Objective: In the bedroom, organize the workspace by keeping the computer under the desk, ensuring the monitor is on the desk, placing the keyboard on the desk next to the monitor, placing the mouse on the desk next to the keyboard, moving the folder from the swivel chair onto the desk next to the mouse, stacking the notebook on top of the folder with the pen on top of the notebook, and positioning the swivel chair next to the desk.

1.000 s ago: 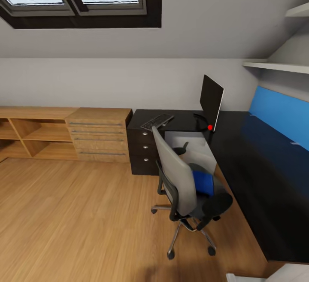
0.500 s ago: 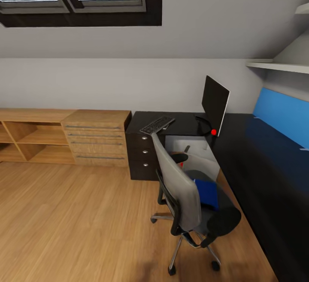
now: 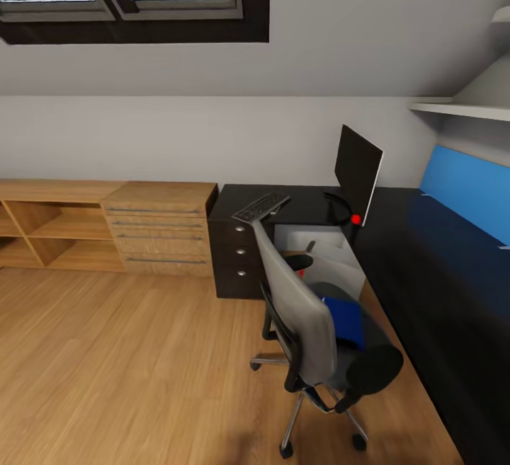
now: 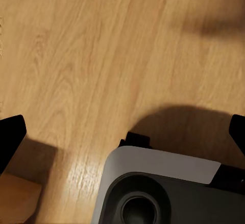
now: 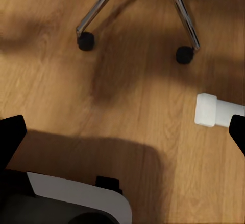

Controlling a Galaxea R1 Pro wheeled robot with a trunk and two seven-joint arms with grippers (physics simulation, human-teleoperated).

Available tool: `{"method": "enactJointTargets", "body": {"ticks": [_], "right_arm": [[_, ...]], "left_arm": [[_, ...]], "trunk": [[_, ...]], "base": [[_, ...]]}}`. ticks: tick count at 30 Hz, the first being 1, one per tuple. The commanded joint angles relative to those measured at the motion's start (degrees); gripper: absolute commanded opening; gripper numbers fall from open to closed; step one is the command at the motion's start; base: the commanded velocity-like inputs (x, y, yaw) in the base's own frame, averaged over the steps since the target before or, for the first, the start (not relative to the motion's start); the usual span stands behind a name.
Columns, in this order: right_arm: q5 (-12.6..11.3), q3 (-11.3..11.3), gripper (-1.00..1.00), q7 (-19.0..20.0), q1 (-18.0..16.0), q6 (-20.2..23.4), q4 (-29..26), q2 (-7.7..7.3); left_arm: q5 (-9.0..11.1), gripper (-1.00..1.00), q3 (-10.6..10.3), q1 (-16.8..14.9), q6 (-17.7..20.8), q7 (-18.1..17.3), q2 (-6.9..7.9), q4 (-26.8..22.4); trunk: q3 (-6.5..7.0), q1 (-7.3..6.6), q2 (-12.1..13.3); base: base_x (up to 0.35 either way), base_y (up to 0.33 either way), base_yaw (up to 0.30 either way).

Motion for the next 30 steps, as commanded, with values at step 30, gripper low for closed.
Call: {"method": "enactJointTargets", "body": {"ticks": [30], "right_arm": [[0.7, 0.1, 1.0, -0.6, 0.0, -0.2, 0.0, -0.04]], "left_arm": [[1.0, 1.0, -0.1, 0.0, 0.0, 0.4, -0.68, -0.3]], "trunk": [[-3.63, 4.41, -8.0]], "base": [[0.036, 0.03, 0.0]]}}
